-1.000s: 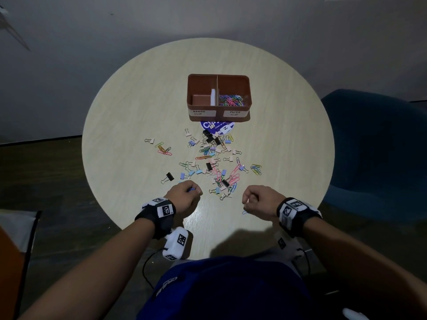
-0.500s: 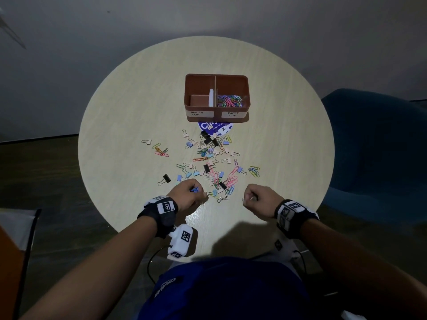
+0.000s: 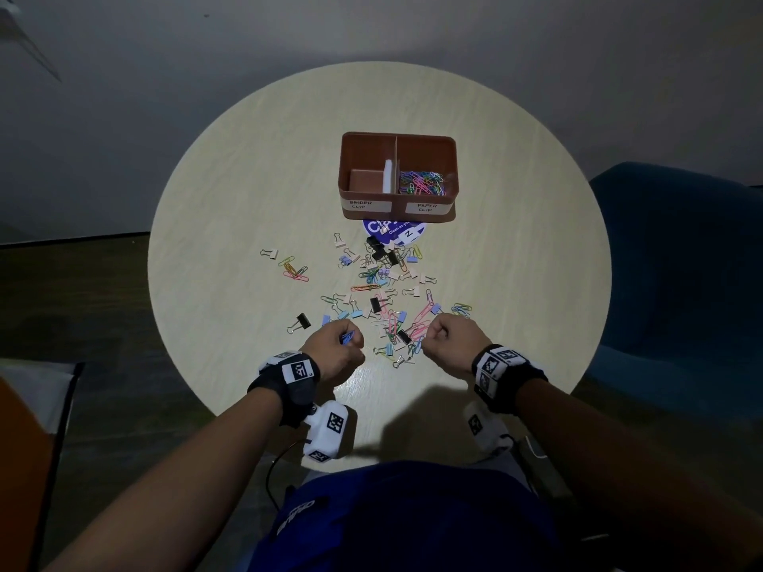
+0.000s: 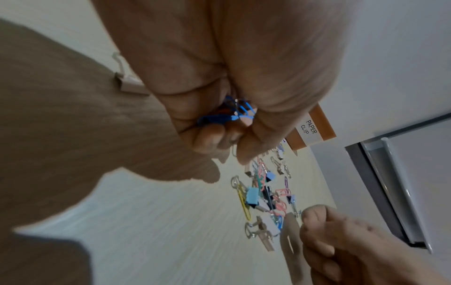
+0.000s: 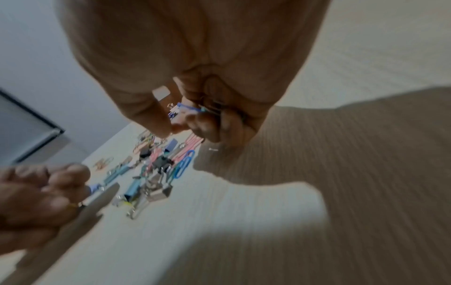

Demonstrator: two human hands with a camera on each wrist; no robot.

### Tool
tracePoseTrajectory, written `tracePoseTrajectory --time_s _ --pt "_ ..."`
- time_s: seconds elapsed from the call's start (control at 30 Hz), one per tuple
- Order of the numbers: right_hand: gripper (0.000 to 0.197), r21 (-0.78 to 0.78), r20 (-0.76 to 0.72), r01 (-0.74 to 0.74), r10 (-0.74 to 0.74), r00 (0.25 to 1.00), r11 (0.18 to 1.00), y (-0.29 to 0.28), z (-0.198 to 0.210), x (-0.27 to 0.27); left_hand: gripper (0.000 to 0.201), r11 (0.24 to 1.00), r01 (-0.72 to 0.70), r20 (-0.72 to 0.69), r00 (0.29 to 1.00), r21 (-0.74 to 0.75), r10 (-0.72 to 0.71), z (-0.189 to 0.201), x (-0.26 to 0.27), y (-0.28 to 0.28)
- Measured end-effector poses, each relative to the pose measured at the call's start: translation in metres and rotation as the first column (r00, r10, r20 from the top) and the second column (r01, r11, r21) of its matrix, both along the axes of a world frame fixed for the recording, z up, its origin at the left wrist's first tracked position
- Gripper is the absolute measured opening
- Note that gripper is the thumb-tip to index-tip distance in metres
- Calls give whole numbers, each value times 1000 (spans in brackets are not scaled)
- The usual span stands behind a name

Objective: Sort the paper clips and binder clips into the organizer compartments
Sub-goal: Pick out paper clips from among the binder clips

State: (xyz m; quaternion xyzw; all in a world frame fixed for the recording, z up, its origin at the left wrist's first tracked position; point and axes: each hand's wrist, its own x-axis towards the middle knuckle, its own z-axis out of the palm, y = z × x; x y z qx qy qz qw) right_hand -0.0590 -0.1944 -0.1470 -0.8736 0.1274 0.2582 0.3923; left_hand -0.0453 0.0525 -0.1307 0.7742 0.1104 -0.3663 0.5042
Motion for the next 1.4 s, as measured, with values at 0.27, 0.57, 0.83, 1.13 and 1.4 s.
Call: tracePoseTrajectory --time_s 0.27,0.57,0.83,1.13,1.4 --pt "26 -183 5 -78 80 997 980 2 -11 1 16 1000 -6 31 999 -8 7 -3 2 2" --pt "11 -196 23 -110 116 993 974 4 -11 1 14 1000 -11 60 998 -28 13 -9 4 -5" --pt "16 -246 22 -156 167 986 957 2 -10 -4 7 998 36 110 993 47 -41 -9 5 -4" --pt "16 -115 41 -52 57 998 992 4 1 -8 10 986 75 131 987 151 -96 -8 8 -4" --pt "8 292 -214 302 -245 945 908 -10 15 1 26 988 24 172 984 150 -50 -1 22 -20"
